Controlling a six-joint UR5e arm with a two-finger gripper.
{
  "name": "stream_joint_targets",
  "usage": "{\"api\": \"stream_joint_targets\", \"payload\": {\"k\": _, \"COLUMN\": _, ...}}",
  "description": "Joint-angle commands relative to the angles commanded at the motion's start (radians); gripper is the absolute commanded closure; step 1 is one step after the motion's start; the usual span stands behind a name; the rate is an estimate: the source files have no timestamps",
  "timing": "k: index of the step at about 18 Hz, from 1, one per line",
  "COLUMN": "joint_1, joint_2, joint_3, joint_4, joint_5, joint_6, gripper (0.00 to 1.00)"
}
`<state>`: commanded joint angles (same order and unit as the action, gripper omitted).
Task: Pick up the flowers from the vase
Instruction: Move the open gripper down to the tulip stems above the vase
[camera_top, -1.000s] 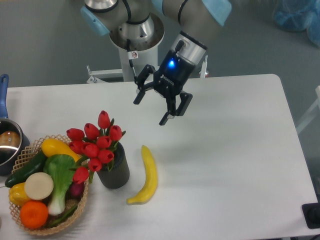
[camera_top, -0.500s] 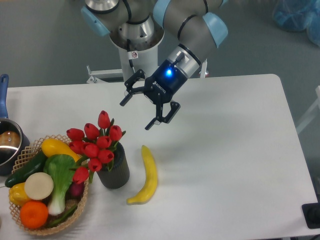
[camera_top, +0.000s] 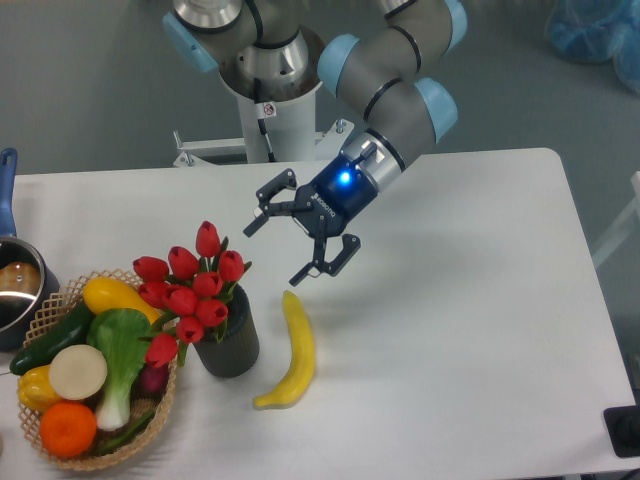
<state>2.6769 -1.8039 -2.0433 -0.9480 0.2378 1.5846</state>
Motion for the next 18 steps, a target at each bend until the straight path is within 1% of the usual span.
{"api": "stream_joint_targets", "payload": {"k": 4, "joint_1": -0.034, "joint_2": -0.025, "joint_3": 0.028, "joint_4": 0.023, "joint_5": 0.005, "joint_6": 0.002, "gripper": 0.00}}
{"api": "stream_joint_targets", "payload": {"k": 7, "joint_1": -0.043, "joint_2": -0.040, "joint_3": 0.041, "joint_4": 0.032, "joint_5": 0.008, "joint_6": 0.008, "gripper": 0.00}}
{"api": "stream_joint_targets", "payload": {"k": 16, "joint_1": -0.083, "joint_2": -0.042, "joint_3": 0.032, "joint_4": 0.037, "joint_5": 0.014, "joint_6": 0.020, "gripper": 0.00}}
{"api": "stream_joint_targets", "payload": {"k": 18, "joint_1": -0.092, "joint_2": -0.054, "joint_3": 0.034, "joint_4": 0.034, "joint_5": 0.015, "joint_6": 0.018, "gripper": 0.00}}
